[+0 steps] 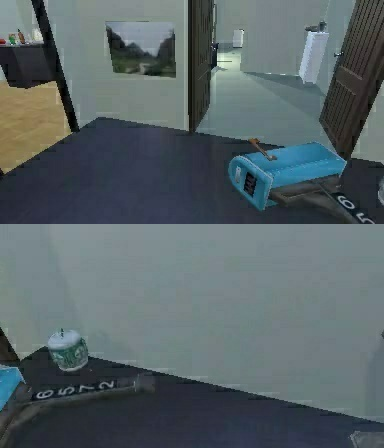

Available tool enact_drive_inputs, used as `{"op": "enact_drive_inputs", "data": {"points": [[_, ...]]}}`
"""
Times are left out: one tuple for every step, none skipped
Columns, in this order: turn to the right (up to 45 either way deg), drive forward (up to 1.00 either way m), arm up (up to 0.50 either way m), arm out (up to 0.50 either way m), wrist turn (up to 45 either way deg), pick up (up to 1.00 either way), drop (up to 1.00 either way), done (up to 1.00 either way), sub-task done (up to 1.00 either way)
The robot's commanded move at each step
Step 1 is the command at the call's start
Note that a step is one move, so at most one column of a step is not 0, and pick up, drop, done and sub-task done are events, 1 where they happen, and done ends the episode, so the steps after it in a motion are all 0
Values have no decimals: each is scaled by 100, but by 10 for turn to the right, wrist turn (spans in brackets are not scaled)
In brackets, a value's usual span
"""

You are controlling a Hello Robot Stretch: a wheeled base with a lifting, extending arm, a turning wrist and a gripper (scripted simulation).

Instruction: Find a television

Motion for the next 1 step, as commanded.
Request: {"op": "enact_drive_inputs", "data": {"points": [[180, 0, 0, 0, 0, 0, 0, 0, 0]]}}
